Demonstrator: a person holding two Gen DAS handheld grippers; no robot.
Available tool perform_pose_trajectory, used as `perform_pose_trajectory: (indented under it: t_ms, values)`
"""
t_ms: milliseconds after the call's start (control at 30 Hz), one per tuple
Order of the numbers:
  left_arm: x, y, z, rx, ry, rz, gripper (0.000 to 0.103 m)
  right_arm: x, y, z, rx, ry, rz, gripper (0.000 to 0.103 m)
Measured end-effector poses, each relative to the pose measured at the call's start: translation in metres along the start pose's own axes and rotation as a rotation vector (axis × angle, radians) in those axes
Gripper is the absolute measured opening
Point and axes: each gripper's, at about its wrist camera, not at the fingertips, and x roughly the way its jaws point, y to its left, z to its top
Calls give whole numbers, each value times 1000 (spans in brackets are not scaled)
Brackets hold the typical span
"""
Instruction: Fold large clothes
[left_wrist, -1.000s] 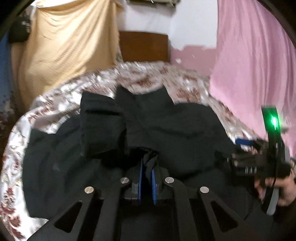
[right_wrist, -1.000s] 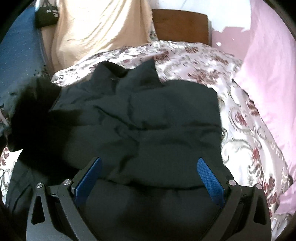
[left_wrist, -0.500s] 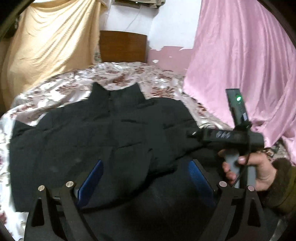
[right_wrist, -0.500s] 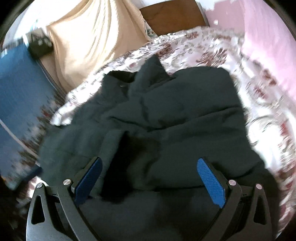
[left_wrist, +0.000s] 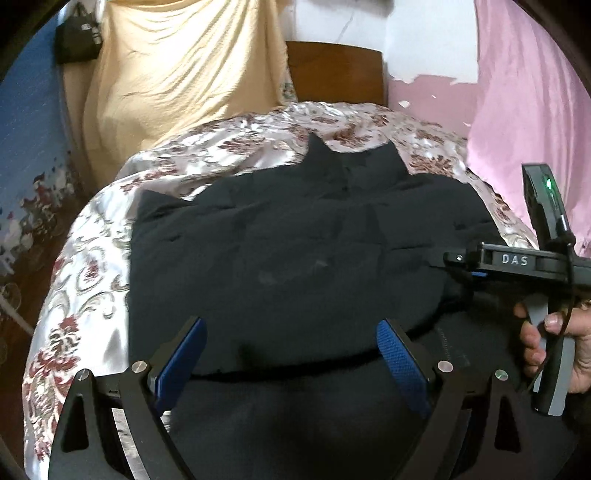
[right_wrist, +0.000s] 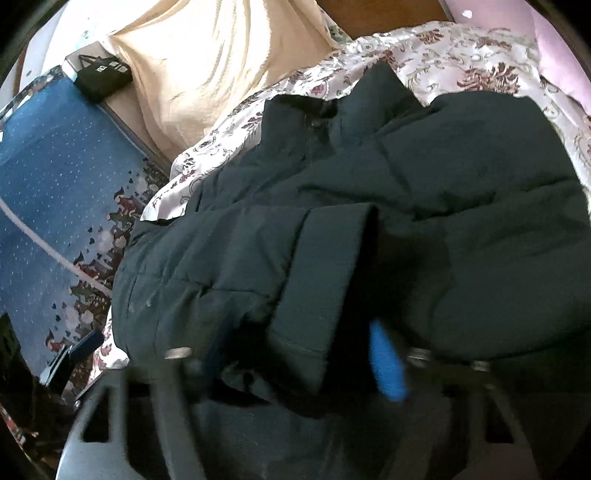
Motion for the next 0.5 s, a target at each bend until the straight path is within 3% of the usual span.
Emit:
perform_pose_trajectory:
  t_ms: [33,67,100,133,200,333,500]
  values:
    - [-4,9,-1,-15,-6,11,93,-1,2,-1,5,-8,-11,37]
    - [-6,16,-1,-27,-11,18,93,-3,4,-2,12,-15,-22,32]
    - [-11,25,-1,-46,-19,29,93,-5,4,-2,16,-23,-26,14]
    - [-14,31,0,-59,-24,35,93,-9,4,0,19,-32,-27,7]
    - [-23,48,2,-100,-46,51,93,-22,7,4,18,-58,15,5]
    - [-36,72,12,-166,-91,69,93,-68,22,19,-87,-171,-8,5]
    - [-34,98,20,-234,-98,93,93,-122,13,58,-143,-310,-133,4]
